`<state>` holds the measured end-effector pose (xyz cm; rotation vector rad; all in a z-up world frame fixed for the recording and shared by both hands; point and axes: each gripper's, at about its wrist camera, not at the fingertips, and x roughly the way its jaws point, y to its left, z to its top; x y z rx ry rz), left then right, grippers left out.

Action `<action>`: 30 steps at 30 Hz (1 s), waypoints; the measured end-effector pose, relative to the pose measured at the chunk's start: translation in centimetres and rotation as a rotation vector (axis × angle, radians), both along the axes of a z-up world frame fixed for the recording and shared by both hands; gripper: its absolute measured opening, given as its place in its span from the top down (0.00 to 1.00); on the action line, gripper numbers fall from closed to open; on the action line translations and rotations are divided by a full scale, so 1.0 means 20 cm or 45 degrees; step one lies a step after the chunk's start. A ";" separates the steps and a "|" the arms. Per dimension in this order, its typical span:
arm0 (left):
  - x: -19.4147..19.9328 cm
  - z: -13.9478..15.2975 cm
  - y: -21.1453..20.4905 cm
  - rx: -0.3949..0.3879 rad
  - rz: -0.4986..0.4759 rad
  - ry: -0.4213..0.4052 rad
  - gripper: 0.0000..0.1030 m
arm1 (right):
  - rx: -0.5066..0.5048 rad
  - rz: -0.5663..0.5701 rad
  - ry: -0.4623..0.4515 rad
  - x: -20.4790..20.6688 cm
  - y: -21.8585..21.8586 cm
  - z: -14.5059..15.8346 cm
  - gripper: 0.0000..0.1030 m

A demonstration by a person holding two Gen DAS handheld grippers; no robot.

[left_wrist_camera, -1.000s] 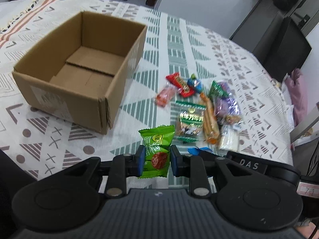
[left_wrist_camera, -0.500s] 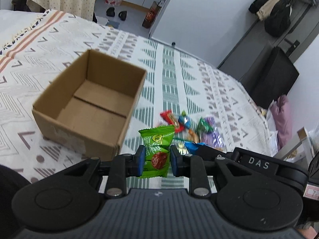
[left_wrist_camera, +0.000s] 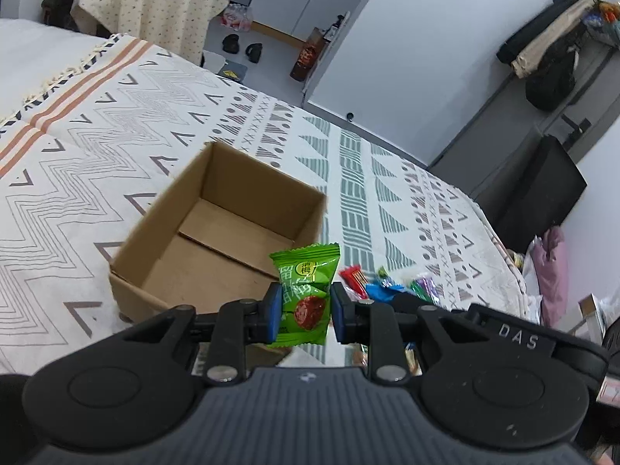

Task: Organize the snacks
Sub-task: 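Carry both candies into the cardboard box and open both tools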

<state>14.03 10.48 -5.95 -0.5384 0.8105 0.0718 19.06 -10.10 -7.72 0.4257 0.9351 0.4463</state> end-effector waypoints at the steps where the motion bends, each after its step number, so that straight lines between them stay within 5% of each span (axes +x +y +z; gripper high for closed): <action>1: 0.01 0.00 0.02 -0.001 0.006 0.000 0.75 | 0.003 0.007 -0.001 0.01 0.02 0.00 0.70; 13: 0.09 -0.09 0.22 0.044 0.098 0.064 0.75 | 0.040 0.065 0.034 0.10 0.27 -0.05 0.70; 17: 0.11 -0.09 0.27 0.080 0.132 0.099 0.68 | 0.068 0.078 0.049 0.12 0.32 -0.07 0.69; 20: 0.10 -0.09 0.30 0.072 0.156 0.132 0.52 | 0.082 0.070 0.068 0.13 0.33 -0.08 0.58; 24: 0.09 -0.07 0.29 0.127 0.161 0.146 0.33 | 0.072 0.058 0.025 0.11 0.30 -0.05 0.17; 28: 0.07 -0.06 0.26 0.136 0.160 0.166 0.23 | -0.014 0.075 -0.009 0.07 0.25 -0.02 0.00; 30: 0.06 -0.06 0.25 0.132 0.173 0.182 0.22 | -0.059 0.079 -0.026 0.05 0.22 0.00 0.00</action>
